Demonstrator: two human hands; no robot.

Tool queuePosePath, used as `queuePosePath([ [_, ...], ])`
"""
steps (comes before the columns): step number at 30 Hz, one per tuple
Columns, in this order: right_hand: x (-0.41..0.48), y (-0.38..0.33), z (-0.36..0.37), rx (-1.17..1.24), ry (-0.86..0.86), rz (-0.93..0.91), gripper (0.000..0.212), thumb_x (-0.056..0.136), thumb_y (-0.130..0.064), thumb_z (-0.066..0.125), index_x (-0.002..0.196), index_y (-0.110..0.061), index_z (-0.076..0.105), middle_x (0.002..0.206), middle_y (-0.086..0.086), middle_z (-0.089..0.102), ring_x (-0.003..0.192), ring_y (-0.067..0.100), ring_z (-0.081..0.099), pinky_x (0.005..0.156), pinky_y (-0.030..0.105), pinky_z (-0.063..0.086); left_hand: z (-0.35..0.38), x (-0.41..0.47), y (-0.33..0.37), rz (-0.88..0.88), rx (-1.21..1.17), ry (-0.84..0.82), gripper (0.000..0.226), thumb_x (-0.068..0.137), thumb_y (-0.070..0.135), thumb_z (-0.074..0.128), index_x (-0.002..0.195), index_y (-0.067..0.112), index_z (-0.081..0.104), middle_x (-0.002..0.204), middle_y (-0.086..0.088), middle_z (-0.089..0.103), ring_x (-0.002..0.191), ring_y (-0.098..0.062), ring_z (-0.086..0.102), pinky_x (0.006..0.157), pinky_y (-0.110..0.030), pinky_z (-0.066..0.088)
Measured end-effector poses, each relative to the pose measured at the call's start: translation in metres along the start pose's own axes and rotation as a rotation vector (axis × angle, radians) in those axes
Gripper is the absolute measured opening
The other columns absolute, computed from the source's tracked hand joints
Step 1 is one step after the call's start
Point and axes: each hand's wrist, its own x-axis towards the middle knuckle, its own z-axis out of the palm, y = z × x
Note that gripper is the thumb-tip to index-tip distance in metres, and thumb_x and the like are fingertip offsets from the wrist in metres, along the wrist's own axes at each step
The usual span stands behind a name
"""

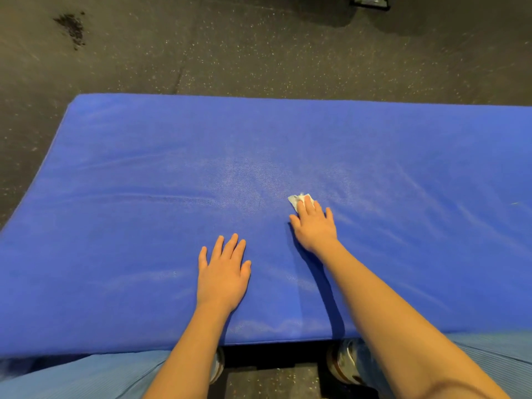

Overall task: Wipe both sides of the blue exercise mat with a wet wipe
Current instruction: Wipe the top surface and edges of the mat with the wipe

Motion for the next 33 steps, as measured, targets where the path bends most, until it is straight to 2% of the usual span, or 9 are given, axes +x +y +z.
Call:
queuePosePath([
  [5,-0.03,-0.024,0.009,-0.053,-0.049,-0.469,0.062,0.096,-0.051,0.018,0.151,-0.021,0.017,0.16,-0.001,0.007,0.146,0.019,0.008,0.116,0.041,0.006,0.001,0.001,0.0,-0.001,0.015,0.017,0.054,0.103,0.045,0.018,0.154,0.029,0.015,0.162,0.011,0.006,0.15,-0.015,-0.003,0.12,-0.045,-0.002],
  [8,-0.004,-0.001,-0.003,-0.138,-0.009,-0.231,0.057,0.1,-0.046,0.019,0.151,-0.022,0.012,0.16,-0.002,0.004,0.146,0.018,0.004,0.117,0.047,0.001,-0.002,0.001,0.001,-0.001,-0.013,0.017,0.07,0.089,0.051,0.002,0.153,0.029,0.022,0.161,0.011,0.013,0.15,-0.015,0.002,0.118,-0.045,-0.002],
  [10,0.004,-0.005,-0.007,-0.035,0.024,-0.101,0.056,0.1,-0.043,0.027,0.15,-0.022,0.014,0.159,0.001,0.008,0.145,0.019,0.006,0.117,0.048,0.003,-0.004,0.004,0.002,-0.005,-0.055,0.056,0.061,0.094,0.047,0.015,0.149,0.026,0.033,0.158,0.009,0.024,0.148,-0.017,0.011,0.117,-0.045,0.002],
  [13,-0.012,-0.028,-0.004,0.039,0.015,-0.348,0.061,0.098,-0.042,0.036,0.151,-0.022,0.013,0.159,0.003,0.011,0.145,0.017,0.009,0.116,0.043,0.007,-0.008,0.016,0.005,0.01,-0.119,0.171,0.051,0.097,0.039,0.03,0.138,0.016,0.049,0.146,0.001,0.043,0.138,-0.02,0.033,0.114,-0.044,0.016],
  [16,-0.015,-0.016,-0.005,-0.135,0.001,-0.457,0.062,0.101,-0.044,0.029,0.152,-0.018,0.007,0.16,0.001,0.004,0.146,0.017,0.006,0.117,0.04,0.0,-0.012,0.037,0.004,0.017,-0.1,0.135,0.049,0.101,0.035,0.037,0.147,0.017,0.037,0.157,0.0,0.027,0.147,-0.02,0.018,0.117,-0.044,0.01],
  [21,0.03,0.005,-0.013,-0.007,0.095,-0.042,0.059,0.1,-0.042,0.027,0.15,-0.014,0.015,0.158,0.006,0.011,0.145,0.021,0.01,0.117,0.042,0.007,-0.016,0.072,-0.003,0.03,-0.079,0.101,0.054,0.103,0.036,0.032,0.154,0.022,0.02,0.163,0.006,0.007,0.15,-0.018,-0.001,0.119,-0.047,0.0],
  [24,0.017,-0.013,-0.001,0.096,0.083,-0.284,0.062,0.096,-0.046,0.027,0.148,-0.012,0.025,0.157,0.008,0.016,0.145,0.022,0.011,0.118,0.04,0.011,-0.006,0.08,-0.007,0.028,-0.049,0.118,0.053,0.103,0.039,0.027,0.154,0.023,0.021,0.163,0.006,0.009,0.15,-0.018,0.0,0.119,-0.047,0.0],
  [28,0.019,0.007,-0.005,-0.105,0.082,-0.4,0.078,0.085,-0.054,-0.002,0.151,-0.017,0.018,0.16,0.0,0.007,0.145,0.018,0.01,0.116,0.038,0.004,0.0,0.082,-0.006,0.042,-0.08,0.186,0.063,0.091,0.043,0.023,0.149,0.02,0.035,0.159,0.003,0.024,0.149,-0.022,0.012,0.118,-0.049,0.004],
  [33,0.056,-0.008,-0.006,0.105,0.241,-0.114,0.06,0.094,-0.047,0.027,0.146,-0.017,0.027,0.156,0.006,0.019,0.144,0.024,0.014,0.116,0.044,0.014,-0.003,0.096,-0.005,0.069,-0.15,0.338,0.046,0.088,0.035,0.036,0.11,0.01,0.066,0.124,-0.007,0.061,0.12,-0.032,0.053,0.104,-0.054,0.033],
])
